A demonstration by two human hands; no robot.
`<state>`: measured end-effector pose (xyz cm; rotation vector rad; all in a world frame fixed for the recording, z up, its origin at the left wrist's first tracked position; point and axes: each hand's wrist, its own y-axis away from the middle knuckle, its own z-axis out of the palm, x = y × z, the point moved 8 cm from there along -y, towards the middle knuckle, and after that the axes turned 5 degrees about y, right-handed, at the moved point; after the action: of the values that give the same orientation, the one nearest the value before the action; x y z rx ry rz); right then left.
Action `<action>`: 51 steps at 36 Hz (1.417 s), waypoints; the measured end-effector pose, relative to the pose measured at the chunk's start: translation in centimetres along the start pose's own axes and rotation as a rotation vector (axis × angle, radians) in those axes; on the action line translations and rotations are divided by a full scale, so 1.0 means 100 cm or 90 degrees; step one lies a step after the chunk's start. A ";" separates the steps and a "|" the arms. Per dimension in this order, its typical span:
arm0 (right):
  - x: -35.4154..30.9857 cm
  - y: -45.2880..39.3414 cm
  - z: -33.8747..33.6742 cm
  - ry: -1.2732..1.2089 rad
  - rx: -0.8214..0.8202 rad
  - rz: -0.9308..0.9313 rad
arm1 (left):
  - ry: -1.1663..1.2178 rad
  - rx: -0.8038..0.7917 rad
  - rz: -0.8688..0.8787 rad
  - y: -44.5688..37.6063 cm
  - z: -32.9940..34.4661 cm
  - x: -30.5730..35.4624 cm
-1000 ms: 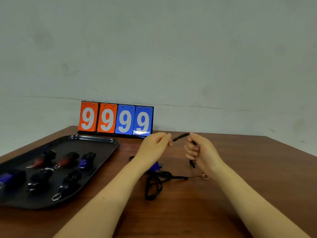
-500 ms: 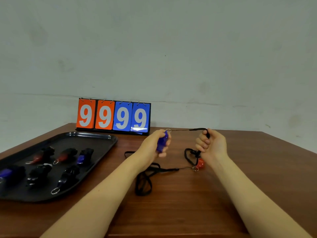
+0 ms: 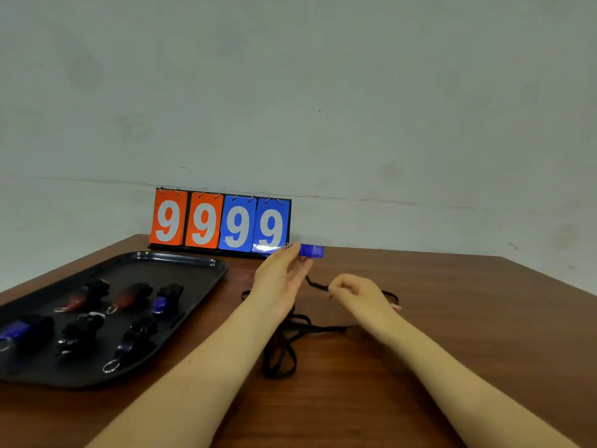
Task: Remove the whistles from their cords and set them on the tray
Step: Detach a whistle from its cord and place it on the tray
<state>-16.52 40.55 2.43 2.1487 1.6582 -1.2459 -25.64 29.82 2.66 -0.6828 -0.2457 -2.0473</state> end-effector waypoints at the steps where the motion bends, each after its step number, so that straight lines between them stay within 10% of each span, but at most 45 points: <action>1: -0.007 0.003 0.003 0.017 -0.008 -0.038 | -0.061 0.016 0.017 -0.001 -0.004 0.001; 6: -0.033 0.011 0.009 -0.024 -0.008 -0.135 | -0.458 0.094 0.147 -0.007 -0.017 0.012; 13: -0.042 0.014 -0.005 -0.071 0.043 -0.174 | -0.509 0.093 0.162 -0.012 -0.021 0.009; 29: 0.012 0.002 -0.052 -0.390 0.283 0.099 | -0.315 -0.099 -0.018 0.003 0.012 -0.020; 38: 0.011 -0.005 -0.024 -0.099 0.136 0.073 | -0.077 -0.143 -0.036 0.012 0.023 -0.015; 42: -0.009 0.000 0.001 0.138 0.045 -0.070 | -0.296 -0.058 0.099 0.006 0.008 0.005; 51: -0.029 0.007 -0.011 0.045 0.094 -0.131 | -0.785 -0.081 0.382 0.010 0.024 0.027</action>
<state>-15.45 38.76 4.84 2.1723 1.9155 -1.4025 -25.07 28.35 6.09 -1.7868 -0.5195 -0.8706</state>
